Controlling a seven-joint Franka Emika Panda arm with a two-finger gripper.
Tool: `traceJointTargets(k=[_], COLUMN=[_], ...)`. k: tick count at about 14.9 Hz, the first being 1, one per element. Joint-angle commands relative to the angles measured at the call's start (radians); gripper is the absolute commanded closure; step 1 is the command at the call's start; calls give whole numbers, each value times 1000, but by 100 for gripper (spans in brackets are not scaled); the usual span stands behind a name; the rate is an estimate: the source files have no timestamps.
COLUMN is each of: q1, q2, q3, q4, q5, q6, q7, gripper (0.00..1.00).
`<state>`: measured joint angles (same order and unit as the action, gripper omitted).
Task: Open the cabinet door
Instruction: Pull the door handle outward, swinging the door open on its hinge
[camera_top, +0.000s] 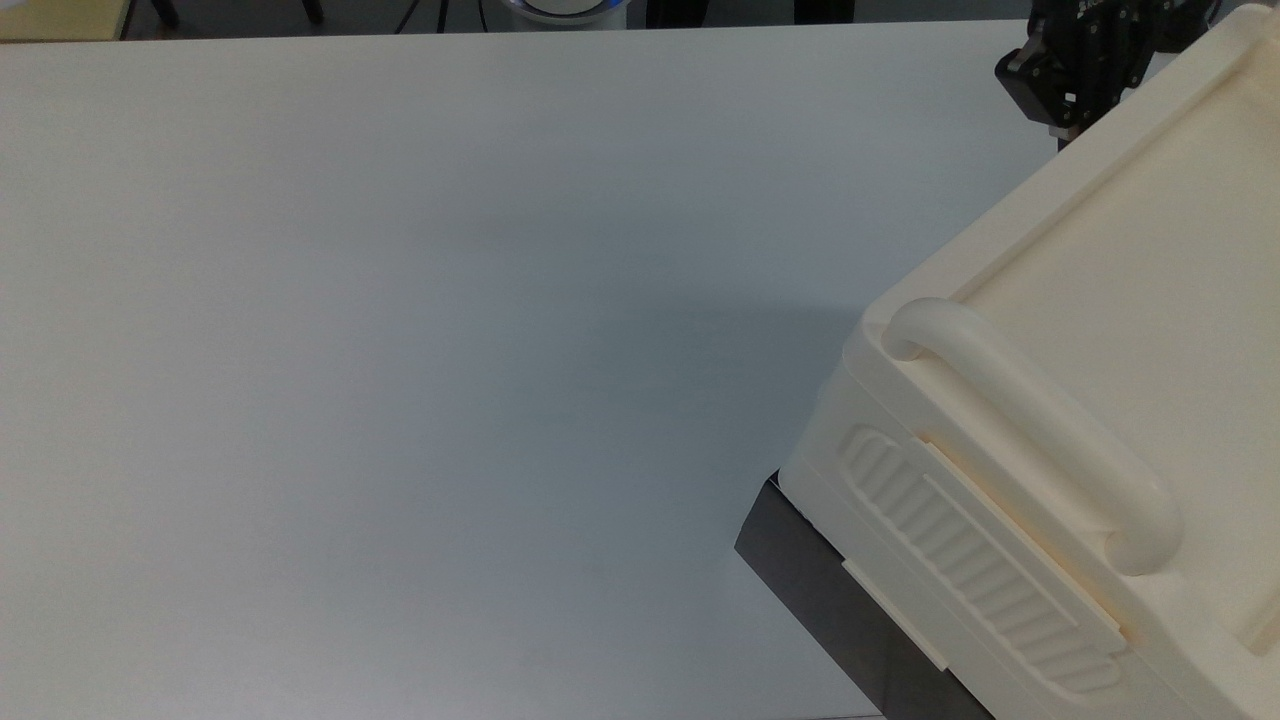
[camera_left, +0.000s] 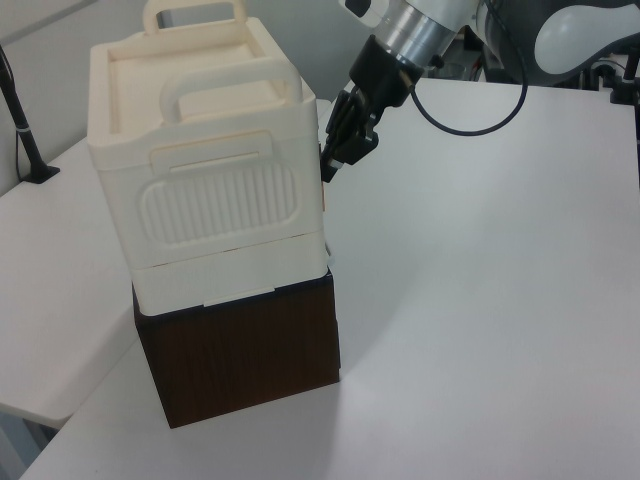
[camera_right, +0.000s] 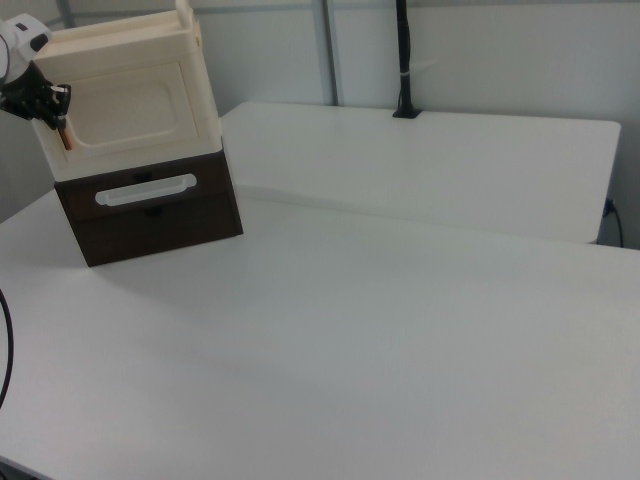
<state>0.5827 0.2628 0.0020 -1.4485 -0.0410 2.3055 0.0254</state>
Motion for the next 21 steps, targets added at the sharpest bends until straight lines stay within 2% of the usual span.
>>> traceJointTargets(k=[1,2,6,7,8,15,19,21], q1=[-9,-10,-64,-79,-96,-133,-115,-115], q2=[-36,-52,-126,-141,-157,-266,-260,-234], q3=[-11,-14,-22,-22,-23,-25,-8,56], q4=[-3,-3,-3,-1,0,10,54,50], q5=[-10,-8,3,3,1,1,23,23], q6=[-124,-182,-432,-474,-510,-592,-594,-531], q7=[-10,-10,-10,-10,-10,-10,-9,-12], gripper=[86,85,29,23,0,0,0,0])
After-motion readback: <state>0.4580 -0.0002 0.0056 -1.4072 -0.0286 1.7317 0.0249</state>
